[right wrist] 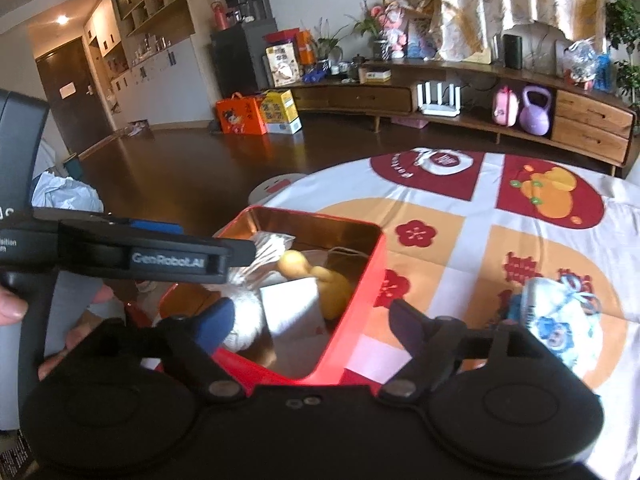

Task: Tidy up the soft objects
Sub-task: 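Withdraw both tools from the tin toward the mask and blue gloves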

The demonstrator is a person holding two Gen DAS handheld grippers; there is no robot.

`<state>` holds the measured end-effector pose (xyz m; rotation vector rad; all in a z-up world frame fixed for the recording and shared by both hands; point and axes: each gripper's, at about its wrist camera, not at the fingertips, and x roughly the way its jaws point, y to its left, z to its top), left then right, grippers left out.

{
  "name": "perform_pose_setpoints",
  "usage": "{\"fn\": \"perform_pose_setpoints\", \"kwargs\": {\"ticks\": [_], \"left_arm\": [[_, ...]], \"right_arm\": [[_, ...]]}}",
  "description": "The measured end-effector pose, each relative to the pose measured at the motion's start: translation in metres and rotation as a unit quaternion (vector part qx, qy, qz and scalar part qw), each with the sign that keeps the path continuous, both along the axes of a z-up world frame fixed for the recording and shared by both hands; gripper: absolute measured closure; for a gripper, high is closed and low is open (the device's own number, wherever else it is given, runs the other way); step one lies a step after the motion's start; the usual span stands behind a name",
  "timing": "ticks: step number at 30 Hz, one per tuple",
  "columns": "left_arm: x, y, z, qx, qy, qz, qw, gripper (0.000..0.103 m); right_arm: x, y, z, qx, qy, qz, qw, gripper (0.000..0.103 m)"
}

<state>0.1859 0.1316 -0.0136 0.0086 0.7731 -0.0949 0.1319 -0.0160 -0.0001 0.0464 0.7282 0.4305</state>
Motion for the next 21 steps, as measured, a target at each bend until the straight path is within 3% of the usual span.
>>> {"fn": "perform_pose_setpoints", "kwargs": {"ticks": [7, 16, 21], "left_arm": [[-0.016, -0.020, 0.009, 0.011, -0.007, 0.008, 0.9999, 0.019], [-0.042, -0.046, 0.017, -0.077, -0.039, -0.026, 0.9959, 0.019], [-0.047, -0.077, 0.016, -0.056, -0.034, -0.058, 0.9962, 0.019]], "right_arm": [[-0.019, -0.035, 0.004, 0.006, -0.021, -0.028, 0.999, 0.000], [-0.039, -0.090, 0.005, -0.002, -0.026, -0.044, 0.999, 0.000], [-0.046, -0.118, 0.004, -0.006, -0.024, -0.048, 0.999, 0.000]]}}
